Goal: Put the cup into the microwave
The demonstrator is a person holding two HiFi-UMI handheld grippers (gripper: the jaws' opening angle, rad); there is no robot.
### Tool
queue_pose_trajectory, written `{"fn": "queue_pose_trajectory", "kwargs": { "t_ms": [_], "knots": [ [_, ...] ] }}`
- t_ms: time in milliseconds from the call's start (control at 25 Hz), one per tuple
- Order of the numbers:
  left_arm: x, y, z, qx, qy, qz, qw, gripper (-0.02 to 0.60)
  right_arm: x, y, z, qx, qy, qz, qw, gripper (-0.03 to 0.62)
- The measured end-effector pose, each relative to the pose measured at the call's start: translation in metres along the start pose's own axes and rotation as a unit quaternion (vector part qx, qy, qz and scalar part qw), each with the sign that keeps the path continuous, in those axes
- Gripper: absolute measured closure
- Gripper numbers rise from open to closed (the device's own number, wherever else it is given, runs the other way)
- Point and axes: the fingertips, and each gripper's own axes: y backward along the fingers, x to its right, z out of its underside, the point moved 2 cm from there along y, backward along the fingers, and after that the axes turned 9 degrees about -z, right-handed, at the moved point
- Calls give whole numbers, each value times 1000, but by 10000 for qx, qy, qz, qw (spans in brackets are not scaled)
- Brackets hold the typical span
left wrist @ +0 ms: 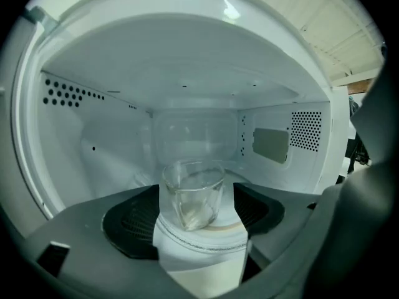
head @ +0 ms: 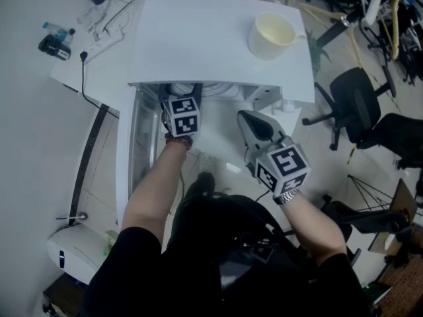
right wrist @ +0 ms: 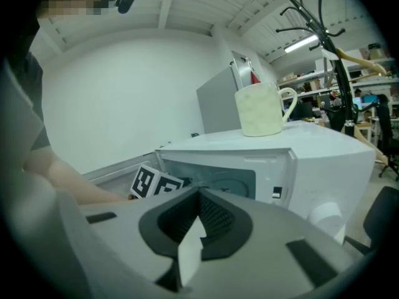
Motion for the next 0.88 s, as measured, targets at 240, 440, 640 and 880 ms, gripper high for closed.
{"fn": "queue_pose_trajectory", "kwargs": {
  "t_ms": [240, 440, 640, 880],
  "knots": [
    [6, 22, -2, 66, 11, 18, 10000, 213, -9, 16, -2, 102, 64, 0, 9999, 582],
    [14, 44, -4, 135, 4, 46, 9999, 213, -17, 33, -4, 195, 125, 12, 9997, 582],
    [23, 70, -9, 239, 35, 93, 9997, 213, -24, 50, -5, 315, 175, 41, 9993, 582],
    [33, 102, -22, 458, 77, 125, 9988, 213, -33, 71, -8, 470, 262, 87, 9985, 580]
  ]
}}
